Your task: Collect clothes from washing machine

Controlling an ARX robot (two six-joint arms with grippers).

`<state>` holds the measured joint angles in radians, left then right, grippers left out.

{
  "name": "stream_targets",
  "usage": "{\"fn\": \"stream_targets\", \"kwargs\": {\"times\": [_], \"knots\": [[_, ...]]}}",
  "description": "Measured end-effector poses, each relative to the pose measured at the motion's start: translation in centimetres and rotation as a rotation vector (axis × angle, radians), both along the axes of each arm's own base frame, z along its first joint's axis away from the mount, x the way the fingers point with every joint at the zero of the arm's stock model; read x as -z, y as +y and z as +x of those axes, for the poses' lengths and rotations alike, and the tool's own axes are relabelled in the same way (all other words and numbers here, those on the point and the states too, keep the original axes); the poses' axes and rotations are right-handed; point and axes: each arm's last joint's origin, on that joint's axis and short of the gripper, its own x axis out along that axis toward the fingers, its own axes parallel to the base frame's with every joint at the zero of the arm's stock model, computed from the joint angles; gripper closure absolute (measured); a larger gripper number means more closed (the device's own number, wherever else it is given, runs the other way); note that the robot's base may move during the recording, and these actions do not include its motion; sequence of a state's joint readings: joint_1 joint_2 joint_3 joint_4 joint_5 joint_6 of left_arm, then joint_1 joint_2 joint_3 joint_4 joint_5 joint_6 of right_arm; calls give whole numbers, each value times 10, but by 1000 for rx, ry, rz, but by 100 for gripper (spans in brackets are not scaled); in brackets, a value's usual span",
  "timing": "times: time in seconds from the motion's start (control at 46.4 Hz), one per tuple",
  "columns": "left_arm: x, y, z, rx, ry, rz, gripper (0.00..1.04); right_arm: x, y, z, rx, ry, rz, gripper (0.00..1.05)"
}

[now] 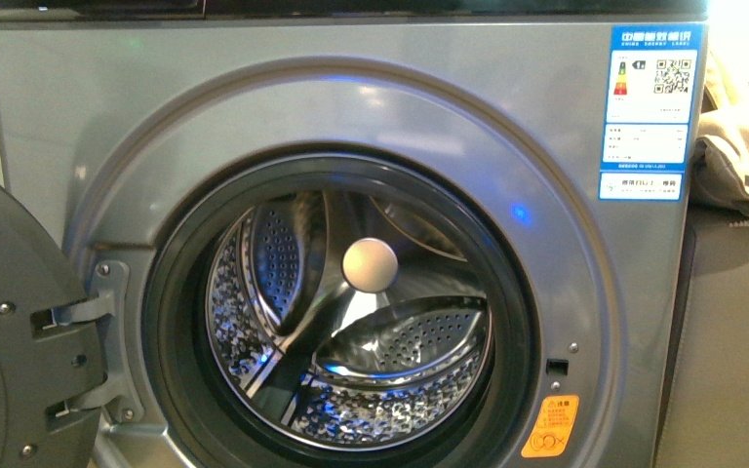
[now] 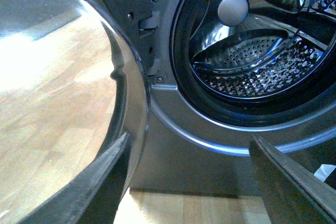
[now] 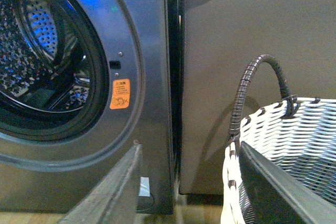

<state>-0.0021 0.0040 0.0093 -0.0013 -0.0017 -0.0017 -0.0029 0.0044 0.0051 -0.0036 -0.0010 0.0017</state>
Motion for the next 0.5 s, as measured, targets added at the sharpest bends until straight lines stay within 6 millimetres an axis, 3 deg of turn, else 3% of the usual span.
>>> {"fn": "stream_targets", "kwargs": {"times": [0.172, 0.237, 0.496], "knots": [[0, 0, 0, 0, 0, 0, 5, 0, 0, 0, 0, 0, 0, 16], [0, 0, 0, 0, 0, 0, 7, 0, 0, 0, 0, 0, 0, 6], [0, 0, 0, 0, 0, 0, 6, 0, 0, 0, 0, 0, 0, 8]]}}
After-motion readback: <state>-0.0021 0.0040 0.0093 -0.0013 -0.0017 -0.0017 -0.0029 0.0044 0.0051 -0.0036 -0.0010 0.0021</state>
